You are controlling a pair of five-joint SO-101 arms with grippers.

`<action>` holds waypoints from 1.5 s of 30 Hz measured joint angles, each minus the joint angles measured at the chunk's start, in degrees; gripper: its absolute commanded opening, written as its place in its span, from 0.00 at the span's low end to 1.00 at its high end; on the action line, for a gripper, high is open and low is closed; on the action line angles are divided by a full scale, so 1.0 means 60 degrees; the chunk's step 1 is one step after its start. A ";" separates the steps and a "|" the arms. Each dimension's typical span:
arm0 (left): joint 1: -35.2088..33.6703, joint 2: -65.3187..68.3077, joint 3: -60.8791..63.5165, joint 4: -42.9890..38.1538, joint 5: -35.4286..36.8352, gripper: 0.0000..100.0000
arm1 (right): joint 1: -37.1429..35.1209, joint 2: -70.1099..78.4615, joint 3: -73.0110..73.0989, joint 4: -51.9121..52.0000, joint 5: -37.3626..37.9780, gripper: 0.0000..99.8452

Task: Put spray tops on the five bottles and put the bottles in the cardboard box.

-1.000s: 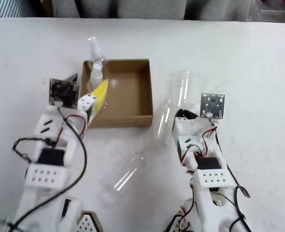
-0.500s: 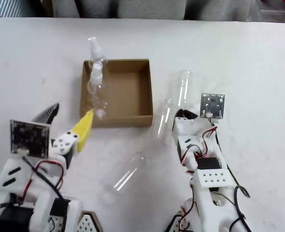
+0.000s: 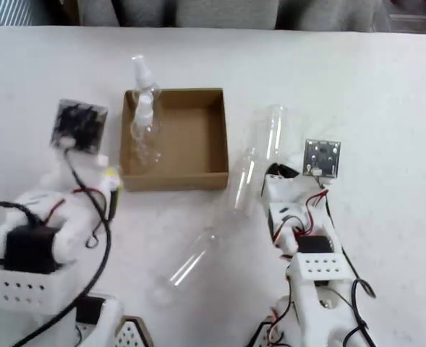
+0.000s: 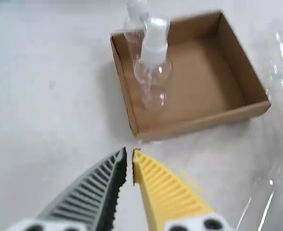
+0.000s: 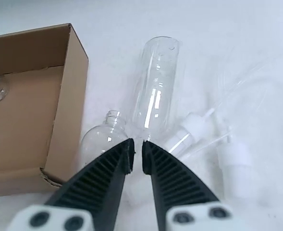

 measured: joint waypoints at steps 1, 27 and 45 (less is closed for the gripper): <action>0.0190 0.0059 0.0059 0.0000 -0.0176 0.05 | 0.0103 0.0000 0.0000 0.0000 0.0029 0.02; 0.4733 0.2872 0.1875 -0.0190 -0.0337 0.30 | 0.0103 0.0000 0.0000 0.0000 0.0659 0.02; 0.5597 0.4352 0.1729 -0.0733 0.1260 0.32 | 0.0103 0.0000 0.0000 0.0000 0.0659 0.02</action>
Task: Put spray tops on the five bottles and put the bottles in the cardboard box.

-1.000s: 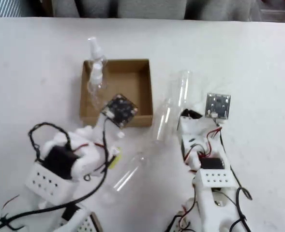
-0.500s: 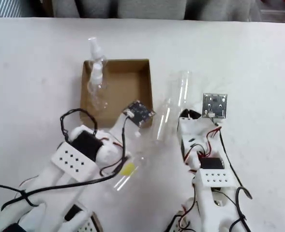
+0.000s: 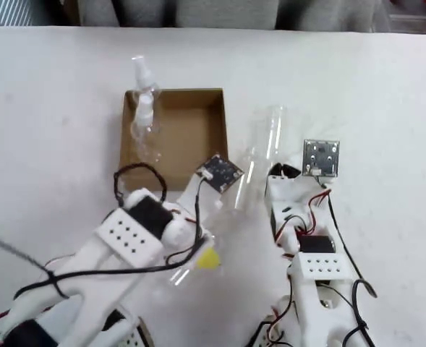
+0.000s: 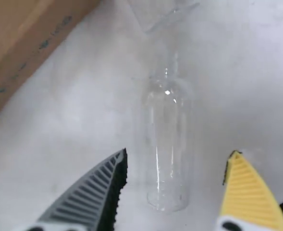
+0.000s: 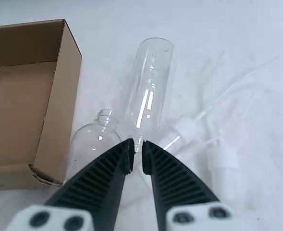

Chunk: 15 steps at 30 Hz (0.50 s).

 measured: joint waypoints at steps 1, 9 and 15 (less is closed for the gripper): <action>-0.0015 0.0337 -0.0147 0.0000 0.0000 0.32 | 0.0000 0.0000 0.0000 0.0000 0.0000 0.02; -0.0015 0.1978 -0.0733 -0.0308 0.0059 0.32 | 0.0015 0.0000 0.0000 0.0000 0.0029 0.02; 0.0000 0.2081 -0.0821 -0.0542 0.0059 0.32 | 0.0029 0.0000 0.0161 0.0000 0.0029 0.02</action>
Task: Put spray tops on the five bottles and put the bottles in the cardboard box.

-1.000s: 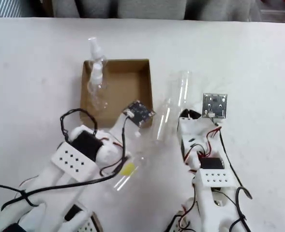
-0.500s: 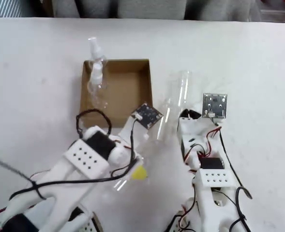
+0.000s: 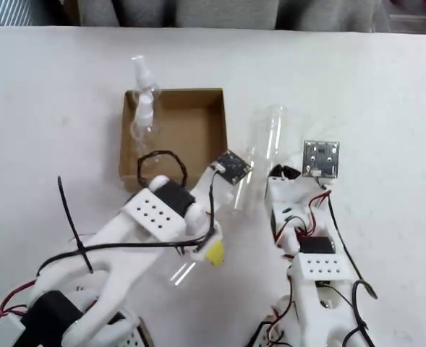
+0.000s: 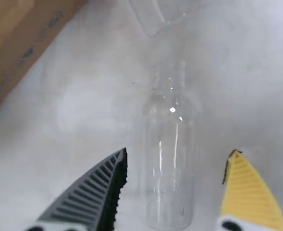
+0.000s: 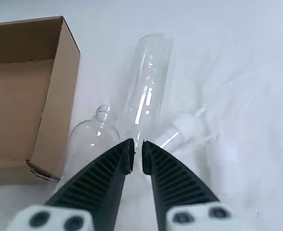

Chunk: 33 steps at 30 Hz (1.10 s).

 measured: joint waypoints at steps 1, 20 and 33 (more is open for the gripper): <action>0.0000 0.0000 0.0000 -0.0117 0.0000 0.32 | 0.0000 0.0000 0.0000 0.0000 0.0000 0.02; -0.0410 0.1861 -0.0147 -0.1626 0.0000 0.32 | 0.0059 0.0000 0.0029 0.0000 0.0000 0.02; -0.0410 0.2945 -0.0718 -0.1714 0.0000 0.32 | 0.0059 0.0000 0.0029 0.0000 0.0000 0.02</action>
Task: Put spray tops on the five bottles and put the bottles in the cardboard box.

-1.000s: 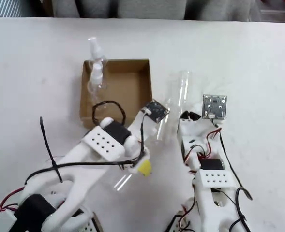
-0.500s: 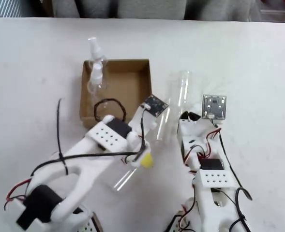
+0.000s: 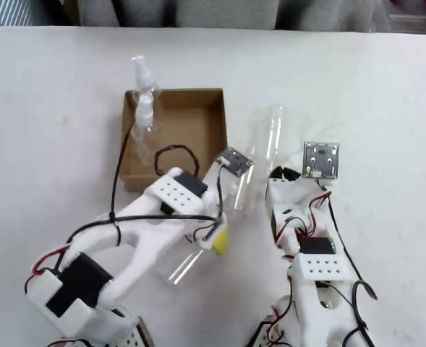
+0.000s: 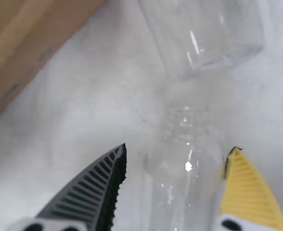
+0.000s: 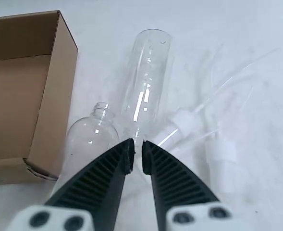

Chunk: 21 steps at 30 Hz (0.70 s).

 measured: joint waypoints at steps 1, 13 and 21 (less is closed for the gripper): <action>-0.0015 0.0000 0.0000 -0.0015 0.0000 0.32 | 0.0000 0.0000 0.0000 0.0000 0.0000 0.02; -0.0190 0.0000 0.0000 -0.0630 0.0000 0.32 | 0.0000 0.0000 0.0000 0.0000 0.0059 0.02; -0.0220 0.0996 -0.0190 -0.0542 -0.0176 0.32 | 0.0000 0.0000 0.0000 0.0000 0.0059 0.02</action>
